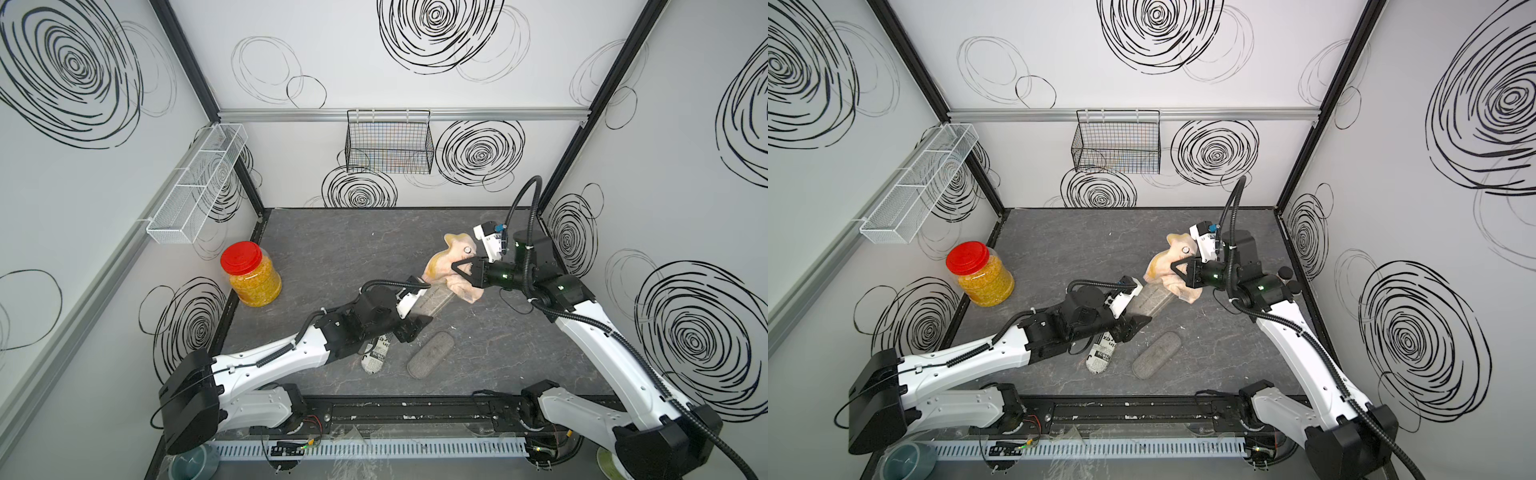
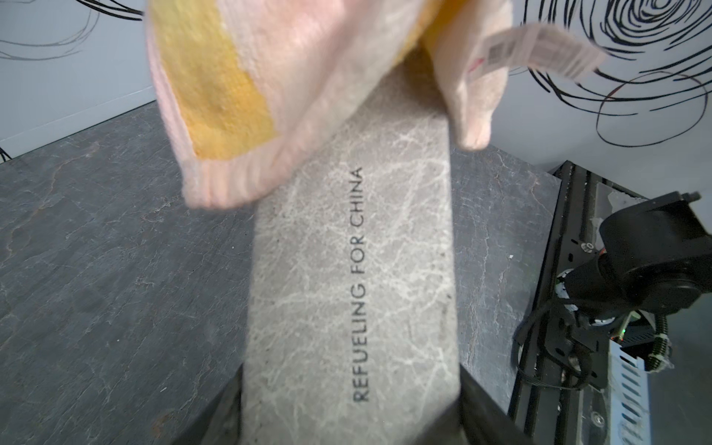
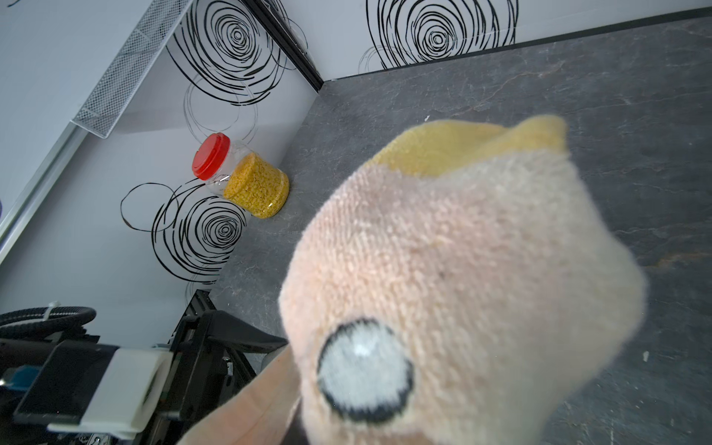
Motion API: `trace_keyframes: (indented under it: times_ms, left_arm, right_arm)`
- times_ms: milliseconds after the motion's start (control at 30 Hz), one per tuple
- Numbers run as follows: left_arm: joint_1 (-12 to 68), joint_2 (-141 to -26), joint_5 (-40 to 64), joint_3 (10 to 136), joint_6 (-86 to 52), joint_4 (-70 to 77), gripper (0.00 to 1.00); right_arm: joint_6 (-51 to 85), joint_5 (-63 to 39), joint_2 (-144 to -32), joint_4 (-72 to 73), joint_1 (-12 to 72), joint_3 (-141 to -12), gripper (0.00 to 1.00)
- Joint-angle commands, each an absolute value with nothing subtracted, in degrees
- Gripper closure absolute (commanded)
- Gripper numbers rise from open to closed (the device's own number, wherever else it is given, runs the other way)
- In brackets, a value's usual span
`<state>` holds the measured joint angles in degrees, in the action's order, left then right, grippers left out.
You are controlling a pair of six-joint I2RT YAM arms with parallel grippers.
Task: Wipe the eyeglass case
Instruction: Wipe the dirt from the eyeglass case.
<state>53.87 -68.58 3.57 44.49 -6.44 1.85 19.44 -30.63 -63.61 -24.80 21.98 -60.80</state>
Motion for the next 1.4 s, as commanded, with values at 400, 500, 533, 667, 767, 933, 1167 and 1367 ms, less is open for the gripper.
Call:
trace_keyframes:
  times_ms: [400, 500, 533, 667, 767, 933, 1167, 1367]
  left_arm:
    - [50.0, -66.5, 10.8, 46.1, -5.5, 9.3, 0.44]
    - [50.4, -65.8, 10.7, 45.7, -5.1, 8.3, 0.44]
    - [50.7, -65.5, 10.5, 45.5, -4.9, 7.9, 0.44]
    - [51.1, -64.3, 10.5, 44.4, -5.8, 7.3, 0.44]
    - [51.3, -63.2, 9.3, 43.6, -6.5, 8.1, 0.44]
    - [51.2, -64.2, 4.4, 43.5, -5.4, 5.7, 0.44]
    - [52.3, -63.1, -4.4, 46.2, -2.7, -1.2, 0.45]
    - [56.4, -62.9, -17.2, 48.1, -0.8, -5.3, 0.45]
  right_arm:
    - [26.8, -23.7, -57.8, -26.3, 26.8, -63.3, 0.93]
    - [27.3, -23.6, -59.0, -24.8, 27.9, -63.8, 0.93]
    - [27.4, -23.5, -59.9, -23.7, 28.6, -64.2, 0.93]
    - [27.6, -24.2, -64.8, -19.9, 30.1, -66.4, 0.94]
    - [28.1, -24.0, -66.9, -18.1, 30.7, -66.9, 0.95]
    - [26.6, -22.5, -64.1, -17.8, 30.6, -62.9, 0.95]
    - [20.8, -26.0, -63.7, -19.5, 28.0, -61.1, 0.95]
    - [20.2, -32.1, -70.5, -16.9, 20.0, -64.9, 0.95]
